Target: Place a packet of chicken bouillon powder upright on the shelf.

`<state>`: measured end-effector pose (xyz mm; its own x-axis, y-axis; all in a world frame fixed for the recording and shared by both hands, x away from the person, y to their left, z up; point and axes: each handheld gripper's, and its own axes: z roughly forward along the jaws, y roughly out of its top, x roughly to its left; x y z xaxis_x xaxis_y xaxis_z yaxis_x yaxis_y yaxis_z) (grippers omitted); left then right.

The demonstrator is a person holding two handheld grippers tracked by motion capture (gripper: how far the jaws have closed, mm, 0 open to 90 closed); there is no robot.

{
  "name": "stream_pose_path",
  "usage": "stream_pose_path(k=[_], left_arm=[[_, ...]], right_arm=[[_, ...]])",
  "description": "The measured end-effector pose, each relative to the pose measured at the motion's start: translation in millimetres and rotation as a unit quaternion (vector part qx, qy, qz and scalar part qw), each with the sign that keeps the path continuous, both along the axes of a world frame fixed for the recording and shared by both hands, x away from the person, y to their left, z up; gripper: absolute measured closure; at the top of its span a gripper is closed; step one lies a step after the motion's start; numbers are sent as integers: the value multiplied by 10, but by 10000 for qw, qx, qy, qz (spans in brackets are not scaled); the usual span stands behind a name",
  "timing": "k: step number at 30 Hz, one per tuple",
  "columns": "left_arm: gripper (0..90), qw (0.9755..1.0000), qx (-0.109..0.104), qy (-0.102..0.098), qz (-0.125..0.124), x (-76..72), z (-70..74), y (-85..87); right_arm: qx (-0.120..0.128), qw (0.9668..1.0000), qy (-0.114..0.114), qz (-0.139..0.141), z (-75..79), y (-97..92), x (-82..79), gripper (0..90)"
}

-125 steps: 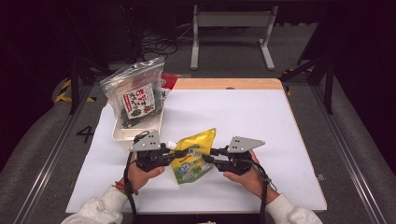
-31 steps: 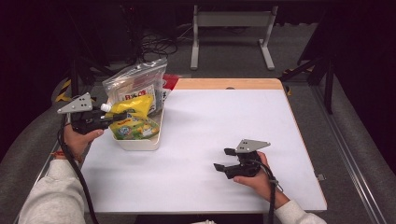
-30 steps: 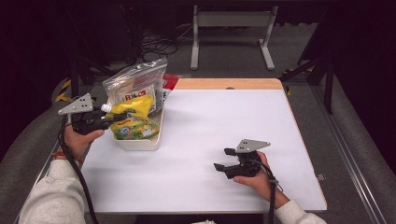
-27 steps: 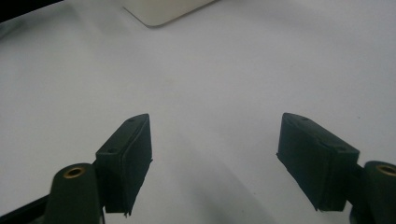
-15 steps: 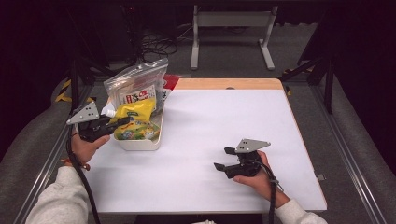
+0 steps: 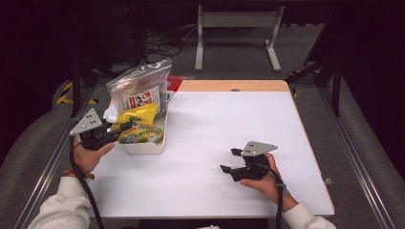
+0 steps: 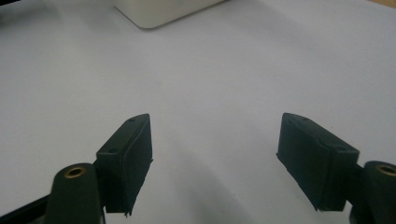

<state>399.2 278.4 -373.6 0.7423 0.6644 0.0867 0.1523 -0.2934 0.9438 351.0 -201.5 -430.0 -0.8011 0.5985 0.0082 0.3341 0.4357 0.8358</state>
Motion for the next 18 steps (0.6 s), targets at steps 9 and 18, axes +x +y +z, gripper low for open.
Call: stream_pose_path(k=[9,18], left_arm=[[616,9990,-285,7,348,-121,-12,8],[500,9985,-395,17,387,-141,-132,27]], right_arm=[[-83,9997,-188,-109,52,-85,2,265],[-8,9997,-200,-164,90,-113,15,261]])
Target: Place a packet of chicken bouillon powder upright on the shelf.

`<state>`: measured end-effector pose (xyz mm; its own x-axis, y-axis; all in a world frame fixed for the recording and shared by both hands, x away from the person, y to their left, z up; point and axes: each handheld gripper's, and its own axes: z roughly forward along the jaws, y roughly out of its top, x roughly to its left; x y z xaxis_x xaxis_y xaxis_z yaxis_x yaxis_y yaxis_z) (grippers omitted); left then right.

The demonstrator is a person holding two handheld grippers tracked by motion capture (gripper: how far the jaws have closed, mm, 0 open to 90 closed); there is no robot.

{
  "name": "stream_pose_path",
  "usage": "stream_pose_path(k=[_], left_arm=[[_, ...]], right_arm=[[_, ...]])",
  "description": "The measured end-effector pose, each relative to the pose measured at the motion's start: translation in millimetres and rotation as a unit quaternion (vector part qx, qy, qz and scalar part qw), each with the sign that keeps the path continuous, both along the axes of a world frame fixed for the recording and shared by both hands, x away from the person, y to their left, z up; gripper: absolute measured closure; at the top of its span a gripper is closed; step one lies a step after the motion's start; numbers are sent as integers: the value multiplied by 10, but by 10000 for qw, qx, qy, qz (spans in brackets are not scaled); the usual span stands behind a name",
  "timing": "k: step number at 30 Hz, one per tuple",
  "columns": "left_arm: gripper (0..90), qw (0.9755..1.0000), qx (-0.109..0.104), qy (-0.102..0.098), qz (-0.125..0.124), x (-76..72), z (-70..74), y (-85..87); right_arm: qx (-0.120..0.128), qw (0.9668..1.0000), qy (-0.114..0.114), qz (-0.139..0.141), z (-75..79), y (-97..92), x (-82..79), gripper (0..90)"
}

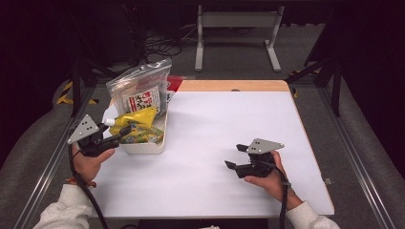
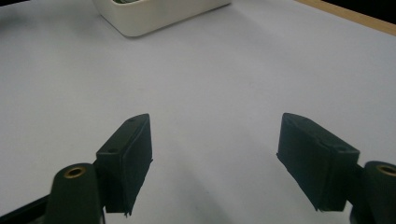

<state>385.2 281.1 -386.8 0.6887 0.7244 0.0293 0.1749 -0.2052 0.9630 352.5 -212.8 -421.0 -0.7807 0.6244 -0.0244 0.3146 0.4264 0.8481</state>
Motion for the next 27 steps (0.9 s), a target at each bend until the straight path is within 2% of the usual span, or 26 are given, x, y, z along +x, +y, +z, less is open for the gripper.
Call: stream_pose_path(k=[4,10,16,18,23,27], left_arm=[[478,9998,83,39,148,-29,-40,8],[452,9991,28,38,426,-129,-83,29],[333,9972,95,-48,739,-305,-117,-6],[299,9972,64,-59,748,-346,-124,-19],[241,9972,151,5,727,-457,-148,-81],[199,9971,39,88,760,-521,-179,-107]], right_arm=[[-28,10000,-36,27,10,8,-9,261],[-30,10000,-78,-4,29,-9,-6,261],[-70,9998,-183,-56,58,-37,-18,259],[-77,9997,-210,-77,70,-46,-27,258],[-125,9994,-294,-147,90,-77,-34,254],[-209,9989,-363,-223,96,-109,-39,251]])
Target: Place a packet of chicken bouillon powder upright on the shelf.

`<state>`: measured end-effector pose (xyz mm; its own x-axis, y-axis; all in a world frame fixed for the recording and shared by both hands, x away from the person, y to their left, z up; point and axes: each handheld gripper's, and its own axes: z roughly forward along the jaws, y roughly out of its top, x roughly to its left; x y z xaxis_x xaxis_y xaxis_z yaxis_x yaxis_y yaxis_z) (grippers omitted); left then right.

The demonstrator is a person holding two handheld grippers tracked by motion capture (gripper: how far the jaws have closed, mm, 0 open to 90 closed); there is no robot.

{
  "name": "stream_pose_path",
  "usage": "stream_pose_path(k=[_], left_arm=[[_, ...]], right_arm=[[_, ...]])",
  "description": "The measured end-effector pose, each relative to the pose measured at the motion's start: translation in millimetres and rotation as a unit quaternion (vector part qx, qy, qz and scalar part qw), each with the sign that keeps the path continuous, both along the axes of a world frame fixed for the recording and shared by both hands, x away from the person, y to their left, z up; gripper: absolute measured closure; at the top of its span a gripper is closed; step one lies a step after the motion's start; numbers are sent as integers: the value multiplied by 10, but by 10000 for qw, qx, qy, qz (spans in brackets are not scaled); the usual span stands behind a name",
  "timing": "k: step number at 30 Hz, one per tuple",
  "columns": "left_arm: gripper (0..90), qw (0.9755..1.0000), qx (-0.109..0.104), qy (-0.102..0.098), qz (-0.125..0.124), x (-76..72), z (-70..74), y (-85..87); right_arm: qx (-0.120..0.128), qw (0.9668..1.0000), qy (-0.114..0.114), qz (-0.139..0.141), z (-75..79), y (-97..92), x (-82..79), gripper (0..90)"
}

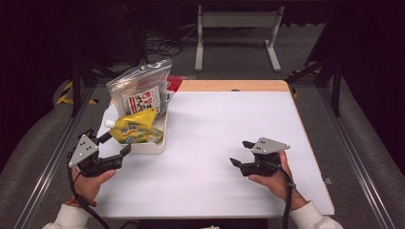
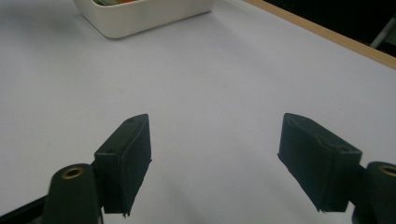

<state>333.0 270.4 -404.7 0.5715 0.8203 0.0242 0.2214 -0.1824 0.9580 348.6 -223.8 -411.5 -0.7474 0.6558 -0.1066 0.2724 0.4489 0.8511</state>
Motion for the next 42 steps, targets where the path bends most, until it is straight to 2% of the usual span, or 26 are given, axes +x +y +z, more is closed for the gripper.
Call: stream_pose_path(k=[2,7,10,15,23,26,36,39,42], left_arm=[[193,10000,35,-37,62,-31,-3,-13],[183,9999,-107,-48,84,-94,12,37],[183,9997,-194,76,91,-125,-37,69],[180,9999,149,39,-64,-167,-69,-44],[170,9994,248,81,-219,-178,-112,-158],[170,9987,305,94,-389,-195,-125,-240],[164,9958,509,162,-750,-195,-167,-451],[162,9948,453,235,-882,-187,-186,-497],[160,9932,498,287,-1010,-182,-211,-555]], right_arm=[[11,10000,-10,-39,5,-24,-1,249],[-8,10000,-26,-87,6,-58,-7,244],[-12,9999,-6,-124,-1,-82,-6,240],[-28,9999,-29,-139,3,-100,-15,236],[-68,9999,-23,-154,-9,-119,-36,231],[-102,9998,-31,-155,-16,-135,-57,229],[-228,9994,-90,-227,-21,-198,-118,222],[-255,9993,-91,-260,-29,-220,-138,220],[-302,9991,-95,-283,-37,-245,-169,218]])
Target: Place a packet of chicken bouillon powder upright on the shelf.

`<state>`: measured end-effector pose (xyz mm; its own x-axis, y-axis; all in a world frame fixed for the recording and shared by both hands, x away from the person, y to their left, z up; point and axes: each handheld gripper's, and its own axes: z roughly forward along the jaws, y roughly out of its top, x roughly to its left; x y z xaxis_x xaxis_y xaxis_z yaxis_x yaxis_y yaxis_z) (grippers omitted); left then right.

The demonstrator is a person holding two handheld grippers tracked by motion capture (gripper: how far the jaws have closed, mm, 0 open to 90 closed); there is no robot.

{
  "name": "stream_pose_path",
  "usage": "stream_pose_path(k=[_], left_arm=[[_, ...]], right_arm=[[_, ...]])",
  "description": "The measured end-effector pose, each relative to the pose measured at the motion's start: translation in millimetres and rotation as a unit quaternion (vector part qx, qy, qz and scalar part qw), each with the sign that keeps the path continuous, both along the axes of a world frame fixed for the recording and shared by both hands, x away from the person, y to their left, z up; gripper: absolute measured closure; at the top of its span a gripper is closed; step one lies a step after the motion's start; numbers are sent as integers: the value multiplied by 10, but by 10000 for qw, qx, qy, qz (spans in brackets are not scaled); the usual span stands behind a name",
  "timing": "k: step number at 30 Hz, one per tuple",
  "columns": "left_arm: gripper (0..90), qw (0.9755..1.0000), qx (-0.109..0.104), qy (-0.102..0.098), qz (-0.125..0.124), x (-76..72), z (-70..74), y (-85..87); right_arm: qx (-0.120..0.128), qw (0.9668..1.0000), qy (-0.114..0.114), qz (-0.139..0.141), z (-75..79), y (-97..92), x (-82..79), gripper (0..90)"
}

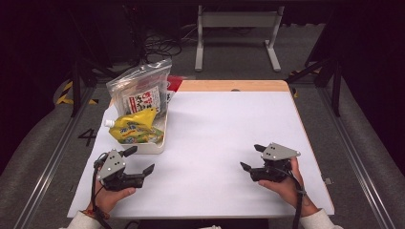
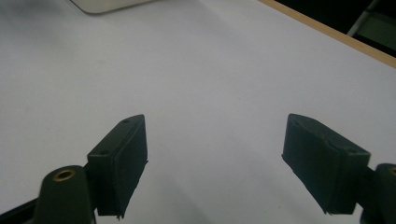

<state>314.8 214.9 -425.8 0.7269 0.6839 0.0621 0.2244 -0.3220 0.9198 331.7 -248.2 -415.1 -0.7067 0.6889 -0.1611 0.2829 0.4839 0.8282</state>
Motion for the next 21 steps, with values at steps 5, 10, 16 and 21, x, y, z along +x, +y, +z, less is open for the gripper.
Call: stream_pose_path(k=[5,10,16,21], left_arm=[[156,9997,139,95,-167,29,-46,-105],[154,9992,200,140,-313,48,-68,-175],[145,9977,364,212,-533,86,-111,-300],[136,9960,529,289,-656,115,-166,-403]], right_arm=[[-72,10000,-26,-43,-15,-41,-49,213],[-175,9998,-69,-95,-31,-82,-91,208],[-334,9992,-102,-187,-66,-165,-150,196],[-382,9987,-131,-307,-92,-241,-195,177]])
